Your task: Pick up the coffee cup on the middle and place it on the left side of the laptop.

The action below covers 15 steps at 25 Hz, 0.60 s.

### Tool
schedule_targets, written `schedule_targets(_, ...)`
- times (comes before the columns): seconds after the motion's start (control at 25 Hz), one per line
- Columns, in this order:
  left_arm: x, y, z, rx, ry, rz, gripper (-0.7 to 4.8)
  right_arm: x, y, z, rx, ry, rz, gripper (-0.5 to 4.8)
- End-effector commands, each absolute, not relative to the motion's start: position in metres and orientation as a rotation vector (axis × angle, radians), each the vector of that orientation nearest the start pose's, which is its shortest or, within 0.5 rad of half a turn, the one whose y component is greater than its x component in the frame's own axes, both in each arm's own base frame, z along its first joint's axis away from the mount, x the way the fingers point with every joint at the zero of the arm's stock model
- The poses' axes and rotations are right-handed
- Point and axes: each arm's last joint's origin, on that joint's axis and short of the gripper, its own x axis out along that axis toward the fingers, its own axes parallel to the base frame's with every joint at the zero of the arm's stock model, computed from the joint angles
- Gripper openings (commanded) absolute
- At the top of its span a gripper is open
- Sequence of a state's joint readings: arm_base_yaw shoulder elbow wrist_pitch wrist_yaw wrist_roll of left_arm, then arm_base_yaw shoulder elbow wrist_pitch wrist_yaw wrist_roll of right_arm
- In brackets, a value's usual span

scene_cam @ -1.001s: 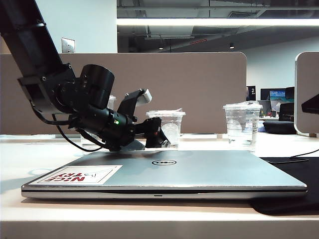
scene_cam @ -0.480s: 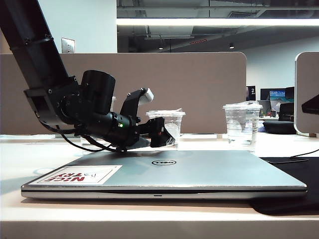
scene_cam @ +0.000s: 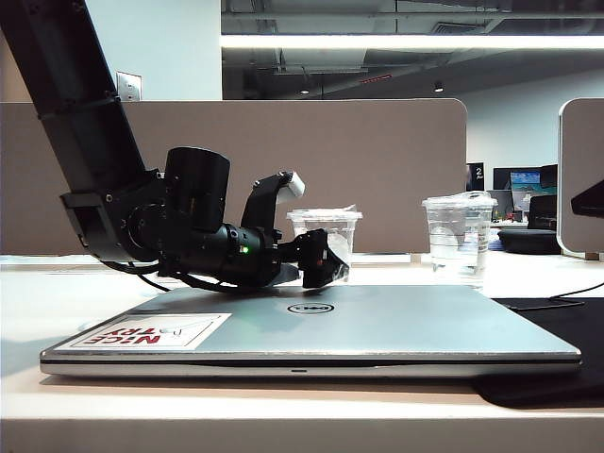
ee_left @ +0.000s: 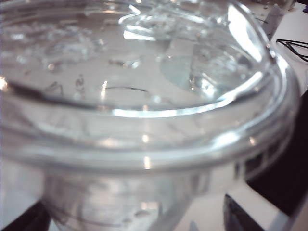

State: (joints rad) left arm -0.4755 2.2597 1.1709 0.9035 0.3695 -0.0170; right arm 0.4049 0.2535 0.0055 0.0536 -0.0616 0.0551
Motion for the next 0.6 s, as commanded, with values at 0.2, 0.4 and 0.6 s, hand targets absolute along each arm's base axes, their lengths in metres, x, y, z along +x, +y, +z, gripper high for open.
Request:
schedule_targets(0.2, 0.397, -0.216, 0.104, -0.021, 0.161, -0.79, 4.79, 0.102, 0.046, 0.149, 0.02, 0.191, 0.462, -0.05)
schedule_targets(0.4, 0.419, -0.23, 0.112, -0.024, 0.209, -0.862, 4.79, 0.102, 0.046, 0.149, 0.02, 0.191, 0.462, -0.05)
schedule_targets(0.6, 0.421, -0.23, 0.112, -0.017, 0.219, -0.851, 4.79, 0.102, 0.046, 0.149, 0.02, 0.191, 0.462, -0.05)
